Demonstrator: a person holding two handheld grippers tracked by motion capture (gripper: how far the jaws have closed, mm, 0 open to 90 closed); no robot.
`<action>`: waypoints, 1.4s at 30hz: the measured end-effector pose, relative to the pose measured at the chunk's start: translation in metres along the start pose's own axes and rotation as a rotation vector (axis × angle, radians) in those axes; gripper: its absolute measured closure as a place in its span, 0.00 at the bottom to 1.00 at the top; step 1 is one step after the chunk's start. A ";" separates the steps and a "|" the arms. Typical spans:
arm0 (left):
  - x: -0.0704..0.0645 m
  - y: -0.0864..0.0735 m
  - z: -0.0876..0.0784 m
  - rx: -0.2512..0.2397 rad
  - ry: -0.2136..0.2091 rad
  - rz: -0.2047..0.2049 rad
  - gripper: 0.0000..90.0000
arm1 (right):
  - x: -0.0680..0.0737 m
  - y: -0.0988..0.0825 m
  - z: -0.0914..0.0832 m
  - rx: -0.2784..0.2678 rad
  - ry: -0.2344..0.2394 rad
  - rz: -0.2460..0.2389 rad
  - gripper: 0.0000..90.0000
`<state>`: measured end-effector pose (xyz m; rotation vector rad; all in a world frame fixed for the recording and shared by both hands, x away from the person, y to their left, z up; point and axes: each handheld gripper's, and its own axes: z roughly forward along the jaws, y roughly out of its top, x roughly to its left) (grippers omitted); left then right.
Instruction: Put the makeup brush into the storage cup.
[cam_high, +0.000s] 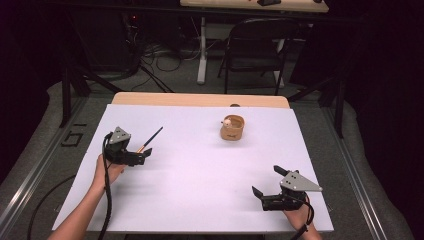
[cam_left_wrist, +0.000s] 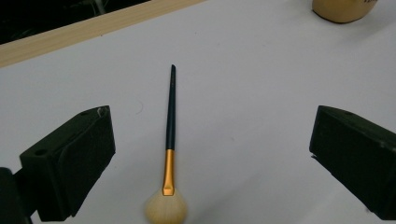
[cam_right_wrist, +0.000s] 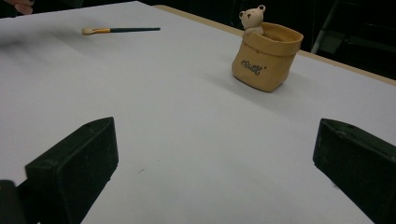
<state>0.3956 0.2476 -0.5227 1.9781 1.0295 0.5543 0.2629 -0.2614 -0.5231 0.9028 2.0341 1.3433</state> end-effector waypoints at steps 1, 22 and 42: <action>0.001 0.001 0.001 0.005 -0.003 -0.008 0.00 | 0.000 0.000 0.000 0.000 0.000 -0.001 0.00; 0.021 0.015 0.026 0.184 -0.004 -0.056 0.00 | -0.001 0.000 0.000 0.004 -0.003 -0.002 0.00; 0.031 0.029 0.034 0.339 0.026 -0.010 0.01 | -0.001 0.000 0.000 0.002 0.001 -0.002 0.00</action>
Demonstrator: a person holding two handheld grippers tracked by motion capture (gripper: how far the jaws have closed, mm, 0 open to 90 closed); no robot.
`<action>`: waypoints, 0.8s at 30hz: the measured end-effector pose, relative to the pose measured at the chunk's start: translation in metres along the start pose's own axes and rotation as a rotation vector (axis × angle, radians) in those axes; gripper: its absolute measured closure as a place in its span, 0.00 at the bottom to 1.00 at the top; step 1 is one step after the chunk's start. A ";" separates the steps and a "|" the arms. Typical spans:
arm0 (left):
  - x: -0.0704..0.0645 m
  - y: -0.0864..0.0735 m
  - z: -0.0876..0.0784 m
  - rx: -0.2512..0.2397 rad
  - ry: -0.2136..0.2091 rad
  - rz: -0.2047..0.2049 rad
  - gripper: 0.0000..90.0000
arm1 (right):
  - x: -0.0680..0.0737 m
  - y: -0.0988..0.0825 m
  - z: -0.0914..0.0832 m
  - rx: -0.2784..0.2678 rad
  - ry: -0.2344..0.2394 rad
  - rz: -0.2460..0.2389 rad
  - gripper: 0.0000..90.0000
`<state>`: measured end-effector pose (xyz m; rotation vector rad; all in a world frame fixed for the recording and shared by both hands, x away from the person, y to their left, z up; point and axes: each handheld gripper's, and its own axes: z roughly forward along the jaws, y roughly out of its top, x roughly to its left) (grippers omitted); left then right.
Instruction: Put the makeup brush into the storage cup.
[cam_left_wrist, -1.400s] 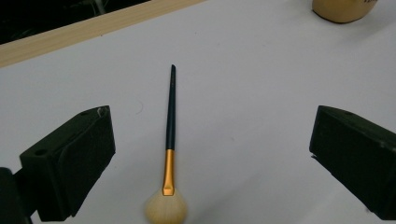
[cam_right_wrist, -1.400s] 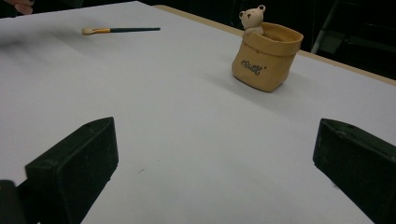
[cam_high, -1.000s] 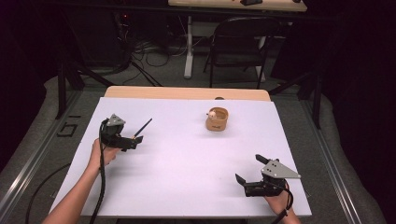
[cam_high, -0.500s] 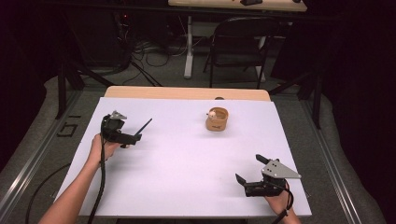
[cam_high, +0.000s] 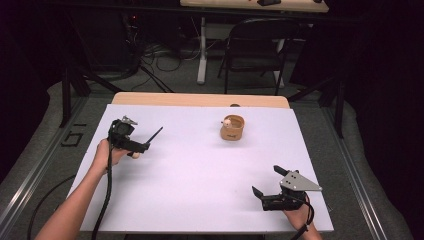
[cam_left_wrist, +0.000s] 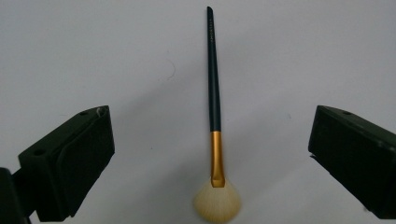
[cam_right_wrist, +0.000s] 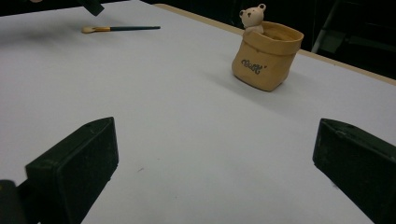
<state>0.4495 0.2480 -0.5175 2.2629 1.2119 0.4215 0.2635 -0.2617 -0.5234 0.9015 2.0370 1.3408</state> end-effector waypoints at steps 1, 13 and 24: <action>0.000 0.001 0.001 0.006 -0.004 0.003 0.02 | 0.000 0.000 0.000 0.001 -0.001 -0.001 0.00; -0.001 0.014 0.006 0.103 -0.013 0.057 0.23 | 0.000 0.000 0.001 0.010 0.003 -0.002 0.00; 0.004 0.019 0.015 0.195 -0.050 0.068 0.51 | 0.000 0.000 0.001 0.011 0.002 -0.002 0.00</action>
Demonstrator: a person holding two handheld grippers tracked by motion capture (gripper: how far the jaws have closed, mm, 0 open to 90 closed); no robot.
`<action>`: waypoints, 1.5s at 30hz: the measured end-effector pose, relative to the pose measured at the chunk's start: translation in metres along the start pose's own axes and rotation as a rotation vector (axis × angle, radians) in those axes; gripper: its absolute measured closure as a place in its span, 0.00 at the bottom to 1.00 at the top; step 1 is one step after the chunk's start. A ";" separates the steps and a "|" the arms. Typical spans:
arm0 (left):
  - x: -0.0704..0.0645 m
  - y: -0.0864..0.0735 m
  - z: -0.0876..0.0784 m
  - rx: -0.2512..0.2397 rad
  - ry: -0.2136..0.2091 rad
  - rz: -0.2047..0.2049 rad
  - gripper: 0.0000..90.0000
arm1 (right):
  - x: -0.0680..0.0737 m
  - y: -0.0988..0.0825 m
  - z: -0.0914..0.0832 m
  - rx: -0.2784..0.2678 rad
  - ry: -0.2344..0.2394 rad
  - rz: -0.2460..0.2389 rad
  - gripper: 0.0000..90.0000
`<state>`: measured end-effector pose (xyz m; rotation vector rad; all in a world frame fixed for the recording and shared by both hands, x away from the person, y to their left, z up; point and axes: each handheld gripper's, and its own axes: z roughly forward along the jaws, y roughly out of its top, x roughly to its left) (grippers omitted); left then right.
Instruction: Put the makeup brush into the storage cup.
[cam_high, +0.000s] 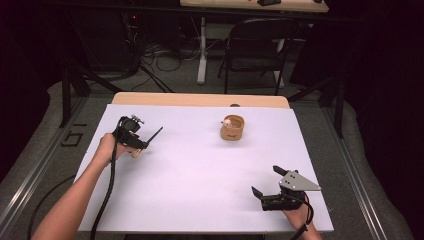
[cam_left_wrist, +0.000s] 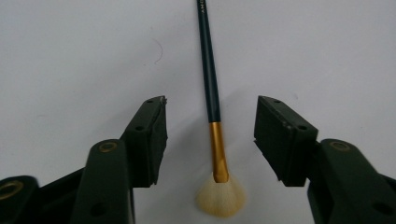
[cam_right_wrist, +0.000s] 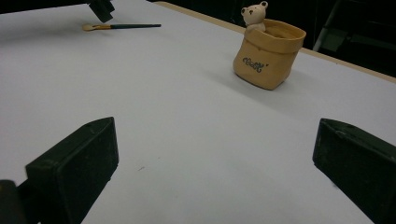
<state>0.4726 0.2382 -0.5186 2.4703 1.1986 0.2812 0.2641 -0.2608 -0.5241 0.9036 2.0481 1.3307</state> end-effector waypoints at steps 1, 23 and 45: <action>0.000 0.001 0.001 0.004 -0.005 -0.005 0.53 | 0.000 0.000 0.000 0.001 0.000 0.000 0.00; 0.005 0.011 0.015 0.146 -0.052 -0.008 0.82 | 0.000 0.000 0.000 0.003 -0.001 -0.002 0.00; 0.001 0.015 0.016 0.176 -0.017 0.004 0.93 | 0.000 0.000 0.000 0.004 0.000 -0.003 0.00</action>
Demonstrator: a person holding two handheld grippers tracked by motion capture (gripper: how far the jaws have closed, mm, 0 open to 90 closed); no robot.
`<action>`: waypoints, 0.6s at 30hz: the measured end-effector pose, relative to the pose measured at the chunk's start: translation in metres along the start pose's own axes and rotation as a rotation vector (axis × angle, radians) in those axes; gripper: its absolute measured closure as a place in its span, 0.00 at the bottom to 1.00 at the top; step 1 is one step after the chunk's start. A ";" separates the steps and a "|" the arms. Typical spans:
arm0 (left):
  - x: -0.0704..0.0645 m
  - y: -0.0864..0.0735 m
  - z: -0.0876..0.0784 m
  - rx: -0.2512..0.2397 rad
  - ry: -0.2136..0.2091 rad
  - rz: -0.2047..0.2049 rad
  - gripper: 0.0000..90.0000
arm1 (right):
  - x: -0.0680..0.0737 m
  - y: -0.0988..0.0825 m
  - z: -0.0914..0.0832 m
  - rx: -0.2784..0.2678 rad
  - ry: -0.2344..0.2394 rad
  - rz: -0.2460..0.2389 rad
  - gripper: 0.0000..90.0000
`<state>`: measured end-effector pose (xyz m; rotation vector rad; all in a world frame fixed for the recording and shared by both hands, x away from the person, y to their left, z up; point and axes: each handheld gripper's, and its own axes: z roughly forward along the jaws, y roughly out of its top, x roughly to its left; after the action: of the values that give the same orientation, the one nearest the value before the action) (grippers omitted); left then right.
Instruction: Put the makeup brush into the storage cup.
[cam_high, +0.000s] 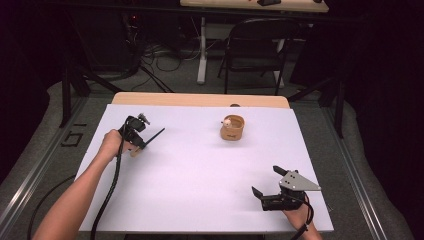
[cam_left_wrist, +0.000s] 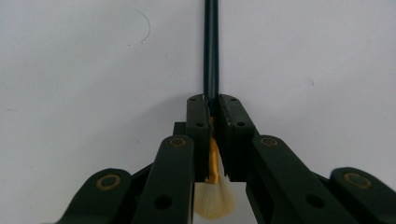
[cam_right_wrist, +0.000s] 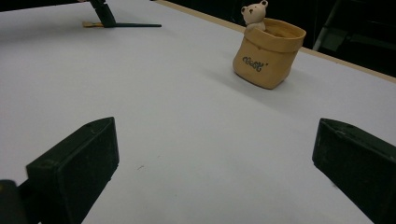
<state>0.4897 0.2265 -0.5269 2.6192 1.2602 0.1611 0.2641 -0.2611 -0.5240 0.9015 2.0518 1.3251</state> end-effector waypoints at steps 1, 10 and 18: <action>0.000 0.000 0.000 -0.005 -0.007 -0.002 0.93 | 0.000 0.000 0.000 0.000 -0.001 0.001 0.00; -0.002 -0.001 -0.007 -0.033 -0.001 0.011 0.93 | 0.000 0.000 0.000 0.000 0.000 0.002 0.00; -0.008 -0.003 -0.016 -0.053 -0.008 0.037 0.93 | 0.000 0.000 0.000 -0.004 0.001 0.001 0.00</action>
<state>0.4791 0.2248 -0.5120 2.5967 1.1889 0.1870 0.2642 -0.2610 -0.5242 0.9007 2.0485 1.3305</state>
